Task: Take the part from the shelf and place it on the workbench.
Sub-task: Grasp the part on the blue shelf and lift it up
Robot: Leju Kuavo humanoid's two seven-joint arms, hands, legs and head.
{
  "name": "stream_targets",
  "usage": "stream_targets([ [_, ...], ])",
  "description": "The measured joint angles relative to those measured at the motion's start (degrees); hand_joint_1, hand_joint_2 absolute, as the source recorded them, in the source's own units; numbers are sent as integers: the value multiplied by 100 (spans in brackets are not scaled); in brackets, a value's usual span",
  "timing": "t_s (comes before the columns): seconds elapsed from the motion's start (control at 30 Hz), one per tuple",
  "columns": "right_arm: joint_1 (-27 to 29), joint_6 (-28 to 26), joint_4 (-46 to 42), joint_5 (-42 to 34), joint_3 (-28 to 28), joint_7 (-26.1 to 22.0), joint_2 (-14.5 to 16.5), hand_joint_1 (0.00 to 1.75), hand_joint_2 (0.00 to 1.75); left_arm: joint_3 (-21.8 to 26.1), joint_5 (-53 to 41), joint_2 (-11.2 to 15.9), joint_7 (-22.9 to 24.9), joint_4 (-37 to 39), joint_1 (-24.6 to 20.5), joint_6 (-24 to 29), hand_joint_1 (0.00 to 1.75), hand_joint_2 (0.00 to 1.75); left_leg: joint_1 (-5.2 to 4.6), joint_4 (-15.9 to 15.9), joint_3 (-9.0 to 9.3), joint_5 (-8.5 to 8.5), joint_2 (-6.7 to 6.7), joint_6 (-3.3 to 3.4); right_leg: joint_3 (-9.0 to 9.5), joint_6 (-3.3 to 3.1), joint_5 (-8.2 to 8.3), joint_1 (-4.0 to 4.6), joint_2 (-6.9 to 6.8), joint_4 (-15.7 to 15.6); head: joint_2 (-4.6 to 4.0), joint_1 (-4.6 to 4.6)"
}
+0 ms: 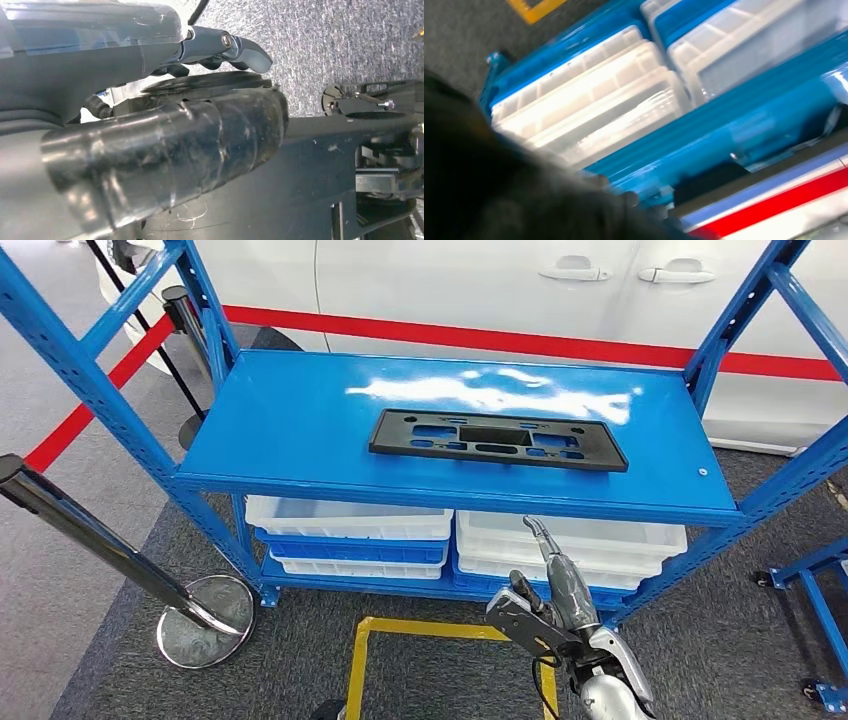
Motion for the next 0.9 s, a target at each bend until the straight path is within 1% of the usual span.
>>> stream_targets([
  [0.03,0,-21,5,-2,22,22,1,0,0,-4,-52,1,5,0,-4,80,0,0,4,-25,17,11,4,14,-2,0,-9,12,2,3,1,-2],
  [0.07,11,-44,4,-7,36,50,-6,0,0,-14,-119,1,11,0,-7,259,0,0,10,-50,34,-6,4,4,-3,-16,-18,21,7,5,1,-2],
  [0.13,103,-108,-52,-29,48,90,-51,0,0,-50,-279,7,19,0,-5,855,0,0,14,-95,70,-28,3,-20,4,-48,-39,29,5,7,1,-2],
  [0.2,313,-192,-185,-52,27,108,-143,0,0,-83,-399,38,18,0,12,1517,0,0,17,-120,86,-36,2,-33,13,-70,-53,33,0,8,1,-1],
  [0.27,599,-274,-369,-58,-49,98,-243,0,0,-88,-424,92,5,0,44,1994,0,0,21,-135,85,-41,1,-47,17,-83,-62,36,-2,12,1,-1],
  [0.3,739,-307,-463,-58,-100,89,-291,0,0,-86,-424,120,-3,0,63,2138,0,0,22,-140,81,-44,2,-63,18,-88,-65,37,-1,15,1,-1],
  [0.37,942,-340,-609,-58,-185,74,-375,0,0,-85,-423,156,-11,0,91,2244,0,0,26,-145,74,-49,5,-102,19,-95,-68,39,4,21,1,1],
  [0.43,1063,-346,-702,-58,-242,72,-428,0,0,-84,-422,172,-13,0,101,2261,0,0,28,-145,78,-50,10,-120,20,-99,-67,40,10,24,1,1],
  [0.8,1217,-345,-875,-46,-321,70,-497,0,0,-81,-463,202,-16,-1,110,2309,0,0,26,-131,85,-42,11,-137,33,-100,-62,37,12,25,0,2],
  [0.87,1264,-350,-914,-34,-341,70,-501,0,0,-26,-714,208,-51,-29,134,2337,0,0,26,-128,94,-44,12,-140,33,-100,-62,37,12,25,0,2],
  [0.9,1318,-360,-961,-18,-374,70,-502,0,0,70,-1008,210,-110,-86,164,2358,0,0,25,-126,100,-45,12,-141,33,-100,-63,38,12,25,0,3],
])
